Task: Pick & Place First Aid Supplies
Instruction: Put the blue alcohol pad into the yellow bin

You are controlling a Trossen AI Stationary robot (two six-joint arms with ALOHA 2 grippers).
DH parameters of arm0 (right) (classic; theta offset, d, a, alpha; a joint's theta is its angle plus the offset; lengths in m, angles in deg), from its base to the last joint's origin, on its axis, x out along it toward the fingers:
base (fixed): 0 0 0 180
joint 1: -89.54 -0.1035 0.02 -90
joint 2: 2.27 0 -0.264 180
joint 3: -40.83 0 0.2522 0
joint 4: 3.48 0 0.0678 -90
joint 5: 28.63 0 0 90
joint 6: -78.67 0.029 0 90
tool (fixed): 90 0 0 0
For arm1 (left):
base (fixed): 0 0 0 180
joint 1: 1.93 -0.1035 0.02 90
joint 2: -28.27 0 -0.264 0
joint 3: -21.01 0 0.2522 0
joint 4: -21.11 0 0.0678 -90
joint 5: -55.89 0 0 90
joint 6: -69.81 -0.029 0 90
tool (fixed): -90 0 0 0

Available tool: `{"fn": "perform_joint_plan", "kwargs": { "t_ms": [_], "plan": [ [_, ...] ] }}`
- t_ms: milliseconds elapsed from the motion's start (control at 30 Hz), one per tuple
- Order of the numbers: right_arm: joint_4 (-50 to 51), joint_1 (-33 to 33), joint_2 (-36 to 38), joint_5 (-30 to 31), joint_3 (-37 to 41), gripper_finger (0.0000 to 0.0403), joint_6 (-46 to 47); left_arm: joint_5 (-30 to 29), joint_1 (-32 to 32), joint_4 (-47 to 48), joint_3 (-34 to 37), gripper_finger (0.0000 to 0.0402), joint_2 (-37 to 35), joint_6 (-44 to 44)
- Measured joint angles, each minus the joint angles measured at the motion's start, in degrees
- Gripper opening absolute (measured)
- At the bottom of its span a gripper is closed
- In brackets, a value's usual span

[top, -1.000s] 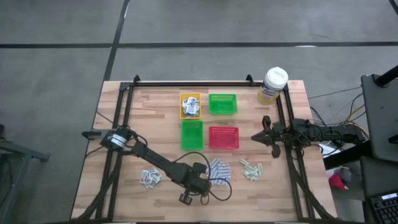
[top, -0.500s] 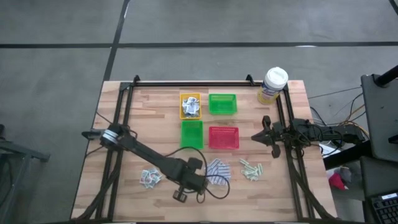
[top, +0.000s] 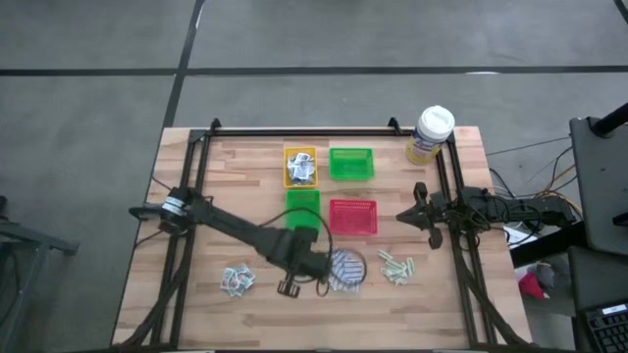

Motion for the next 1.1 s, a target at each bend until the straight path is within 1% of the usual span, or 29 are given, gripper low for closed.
{"fn": "perform_joint_plan", "kwargs": {
  "t_ms": [133,267,367,500,633,733,867,1000,1100],
  "plan": [
    [0.0,0.0,0.0,0.0,0.0,0.0028,0.0,-3.0,-3.5,5.3,-4.6,0.0,0.0,1.7],
    [0.0,0.0,0.0,0.0,0.0,0.0028,0.0,-4.5,-7.1,9.0,-7.8,0.0,0.0,3.0],
    [0.0,0.0,0.0,0.0,0.0,0.0028,0.0,-6.1,-9.8,10.4,-9.7,0.0,0.0,3.3],
    [0.0,0.0,0.0,0.0,0.0,0.0028,0.0,-9.9,-13.6,10.6,-11.3,0.0,0.0,2.1],
    [0.0,0.0,0.0,0.0,0.0,0.0028,0.0,-13.0,-17.7,8.2,-12.1,0.0,0.0,-4.5],
    [0.0,0.0,0.0,0.0,0.0,0.0028,0.0,-13.4,-21.1,5.6,-12.0,0.0,0.0,-10.7],
    [0.0,0.0,0.0,0.0,0.0,0.0028,0.0,-13.4,-26.2,3.6,-11.9,0.0,0.0,-16.0],
    [0.0,0.0,0.0,0.0,0.0,0.0028,0.0,-13.1,-31.8,2.9,-11.8,0.0,0.2,-19.3],
    [0.0,0.0,0.0,0.0,0.0,0.0028,0.0,-10.8,-36.6,1.7,-11.7,0.0,0.2,-19.3]
  ]
}}
